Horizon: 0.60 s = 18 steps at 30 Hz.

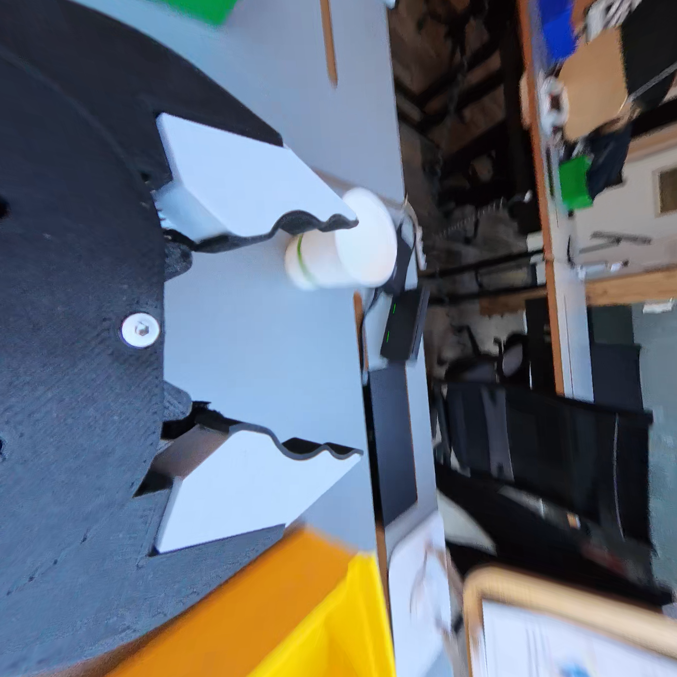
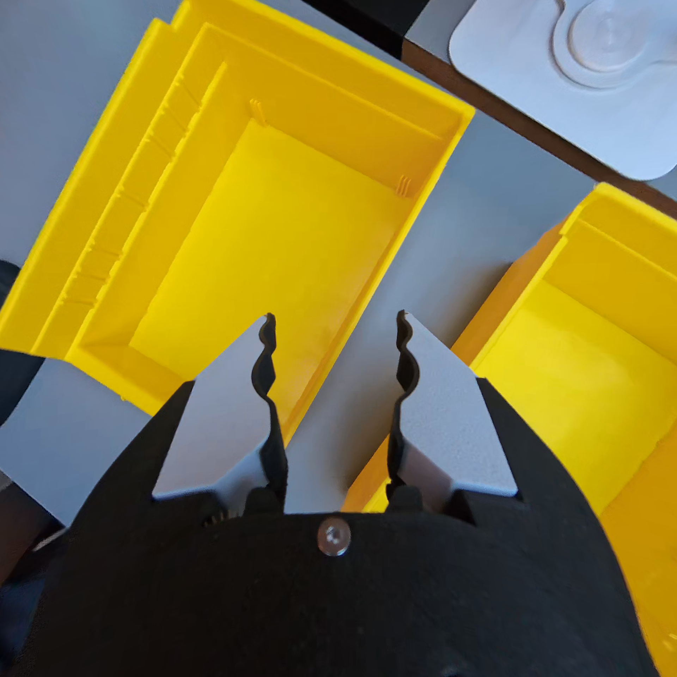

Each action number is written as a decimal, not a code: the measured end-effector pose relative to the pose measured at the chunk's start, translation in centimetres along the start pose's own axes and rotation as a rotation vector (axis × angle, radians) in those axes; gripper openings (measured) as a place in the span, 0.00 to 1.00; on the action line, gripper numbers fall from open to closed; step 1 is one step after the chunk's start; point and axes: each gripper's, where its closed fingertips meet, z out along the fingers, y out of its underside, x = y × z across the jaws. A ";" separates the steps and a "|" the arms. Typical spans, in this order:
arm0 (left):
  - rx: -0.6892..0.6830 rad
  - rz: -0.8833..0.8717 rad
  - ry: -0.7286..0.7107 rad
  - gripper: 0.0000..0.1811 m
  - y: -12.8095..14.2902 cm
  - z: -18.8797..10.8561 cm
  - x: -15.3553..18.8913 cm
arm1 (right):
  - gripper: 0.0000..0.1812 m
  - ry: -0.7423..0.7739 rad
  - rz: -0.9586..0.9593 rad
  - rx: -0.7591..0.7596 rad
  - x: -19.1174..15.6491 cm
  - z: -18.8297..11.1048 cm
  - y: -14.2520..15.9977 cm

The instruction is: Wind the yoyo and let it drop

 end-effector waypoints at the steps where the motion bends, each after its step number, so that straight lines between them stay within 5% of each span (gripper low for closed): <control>1: -0.018 -0.040 0.058 0.64 0.3 -1.4 2.9 | 0.39 0.002 0.038 -0.040 0.4 0.8 0.0; 7: 0.043 -0.145 0.278 0.64 1.8 -9.2 17.1 | 0.39 -0.060 0.253 -0.271 0.3 5.9 3.5; 15: 0.065 -0.119 0.311 0.62 2.4 -14.9 25.4 | 0.03 -0.015 0.336 -0.418 -0.1 7.6 6.4; 18: 0.105 -0.113 0.300 0.61 1.3 -17.0 26.2 | 0.01 0.038 0.332 -0.457 0.1 7.6 6.5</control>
